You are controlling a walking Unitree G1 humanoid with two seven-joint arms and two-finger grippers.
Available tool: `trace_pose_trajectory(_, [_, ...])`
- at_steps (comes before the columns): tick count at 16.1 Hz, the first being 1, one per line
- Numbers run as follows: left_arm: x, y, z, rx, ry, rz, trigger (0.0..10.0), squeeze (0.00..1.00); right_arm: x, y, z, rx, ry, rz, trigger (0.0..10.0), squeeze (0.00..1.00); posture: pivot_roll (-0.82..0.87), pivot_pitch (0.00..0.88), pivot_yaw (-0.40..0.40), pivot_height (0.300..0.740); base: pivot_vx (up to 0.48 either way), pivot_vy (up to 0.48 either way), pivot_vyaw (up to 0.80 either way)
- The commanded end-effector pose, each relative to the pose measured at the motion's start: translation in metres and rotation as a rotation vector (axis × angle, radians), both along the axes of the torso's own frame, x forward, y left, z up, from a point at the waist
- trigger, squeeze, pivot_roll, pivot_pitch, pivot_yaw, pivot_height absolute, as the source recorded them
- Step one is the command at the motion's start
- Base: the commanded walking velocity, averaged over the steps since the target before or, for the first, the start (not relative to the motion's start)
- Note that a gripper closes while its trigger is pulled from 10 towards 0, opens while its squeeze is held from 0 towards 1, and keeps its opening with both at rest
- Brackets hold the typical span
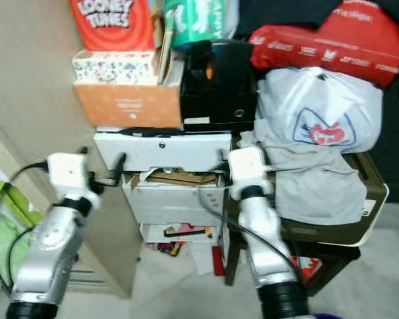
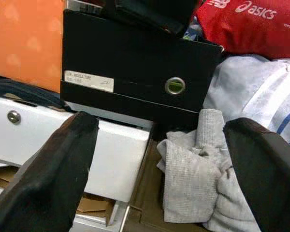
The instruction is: Clean up the room
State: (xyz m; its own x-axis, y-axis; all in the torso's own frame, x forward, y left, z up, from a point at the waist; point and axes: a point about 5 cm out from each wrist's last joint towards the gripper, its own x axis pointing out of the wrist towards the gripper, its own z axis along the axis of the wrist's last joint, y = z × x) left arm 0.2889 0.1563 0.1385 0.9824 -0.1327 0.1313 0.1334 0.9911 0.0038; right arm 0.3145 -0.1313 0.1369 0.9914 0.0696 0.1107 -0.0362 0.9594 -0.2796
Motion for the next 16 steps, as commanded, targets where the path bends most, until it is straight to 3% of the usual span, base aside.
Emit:
trace_pose_trajectory(1, [-0.001,-0.003,0.001,0.004,-0.004,0.001,10.0,0.00,-0.001,-0.007,-0.001,-0.007,0.005,-0.023,10.0,0.00,-0.08,0.000,0.033,0.740,0.000,0.000,0.00])
trace_pose_trajectory(4, [-0.005,0.001,-0.015,0.024,0.077,0.009,10.0,0.00,-0.002,-0.001,-0.012,0.004,0.058,-0.017,10.0,0.00,-0.06,0.000,0.027,0.740,0.000,0.000,0.00])
trace_pose_trajectory(7, [-0.012,0.018,-0.037,0.033,0.176,0.051,10.0,0.00,-0.007,0.001,-0.038,0.003,0.223,-0.008,10.0,0.00,-0.06,0.018,0.021,0.740,0.000,0.000,0.00])
trace_pose_trajectory(11, [-0.016,0.013,-0.046,0.040,0.234,0.031,10.0,0.00,-0.015,0.002,-0.060,0.006,0.386,0.000,10.0,0.00,-0.08,0.037,0.023,0.740,0.000,0.000,0.00])
trace_pose_trajectory(13, [-0.017,0.010,-0.063,0.069,0.338,0.022,10.0,0.00,-0.022,0.007,-0.080,0.045,0.529,-0.004,10.0,0.00,-0.08,0.035,0.029,0.740,0.000,0.000,0.00])
trace_pose_trajectory(16, [-0.012,0.010,-0.095,0.081,0.563,-0.006,10.0,0.00,-0.015,0.019,-0.095,0.074,0.588,0.004,10.0,0.00,-0.09,0.028,0.043,0.740,0.000,0.000,0.00])
